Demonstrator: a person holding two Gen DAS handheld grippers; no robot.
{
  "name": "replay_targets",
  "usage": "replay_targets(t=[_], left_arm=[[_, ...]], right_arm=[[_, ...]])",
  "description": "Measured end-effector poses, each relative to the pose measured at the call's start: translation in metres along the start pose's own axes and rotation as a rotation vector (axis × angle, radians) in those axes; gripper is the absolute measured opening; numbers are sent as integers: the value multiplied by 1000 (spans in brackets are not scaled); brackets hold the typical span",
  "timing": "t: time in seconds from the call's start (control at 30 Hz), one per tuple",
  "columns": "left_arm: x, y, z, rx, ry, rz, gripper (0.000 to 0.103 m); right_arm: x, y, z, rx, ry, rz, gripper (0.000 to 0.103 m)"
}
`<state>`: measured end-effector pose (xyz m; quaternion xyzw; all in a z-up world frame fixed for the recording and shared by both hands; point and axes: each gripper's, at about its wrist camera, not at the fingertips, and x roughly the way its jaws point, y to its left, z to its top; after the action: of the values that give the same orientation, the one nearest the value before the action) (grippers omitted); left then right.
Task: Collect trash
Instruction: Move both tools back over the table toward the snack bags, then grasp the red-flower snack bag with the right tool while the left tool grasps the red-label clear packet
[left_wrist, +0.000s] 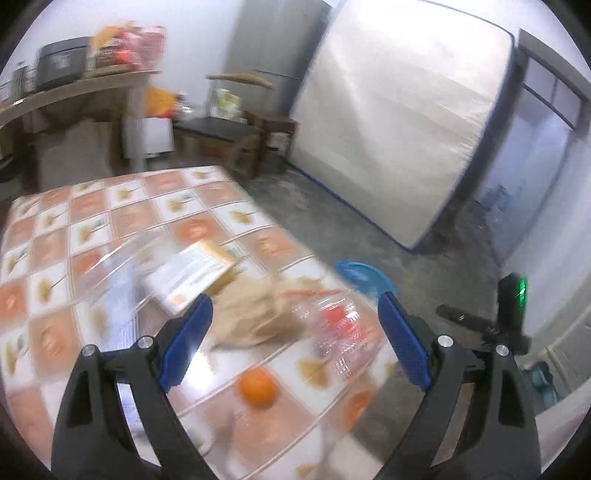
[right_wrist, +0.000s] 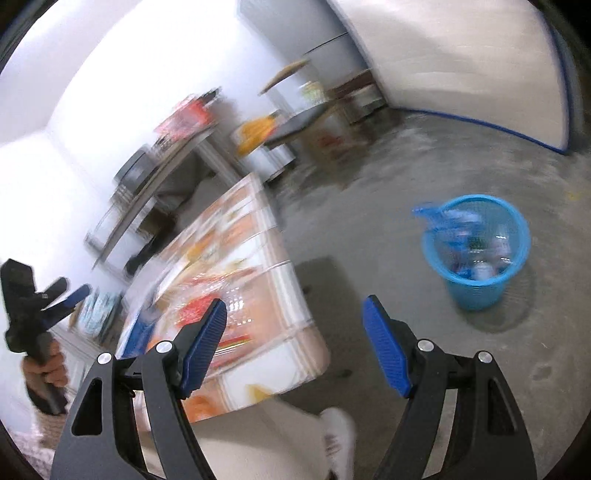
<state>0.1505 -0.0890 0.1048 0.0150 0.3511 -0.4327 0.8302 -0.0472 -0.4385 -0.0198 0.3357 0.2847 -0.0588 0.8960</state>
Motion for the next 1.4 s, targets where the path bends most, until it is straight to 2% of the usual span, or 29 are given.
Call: replay_targets(t=[0.1,0.23,0.47,0.63,0.87,1.0,1.03,1.1,1.23,1.4], left_arm=[[-16,20,-25,-34,-26,21,87],[-17,33,-60,-65,-35,37,87],[12,37,-95,-79,1,-25,87],[35,32,-102,-68,28,-85,87],[50,7,-86,-29,12,-287,87],[67,-8,-78,-17,56,-351,87],[73,-12,-76,-15,71,-357,84],[87,-20,-71,-10,107,-360,81],[117,-26,-65,-45,192,-303,66],[138,-26,-57,-91,213,-271,65]], right_arm=[[20,43,1,-92,66,32,78],[40,81,3,-155,140,32,79],[59,100,1,-188,202,-38,80],[75,124,-24,-319,239,-114,80],[84,105,-23,-248,256,-131,80],[96,92,-25,-210,281,-125,80],[97,88,-25,-196,281,-119,80],[98,82,-25,-175,282,-117,72],[96,71,-24,-141,277,-98,63],[91,60,-23,-100,267,-51,61]])
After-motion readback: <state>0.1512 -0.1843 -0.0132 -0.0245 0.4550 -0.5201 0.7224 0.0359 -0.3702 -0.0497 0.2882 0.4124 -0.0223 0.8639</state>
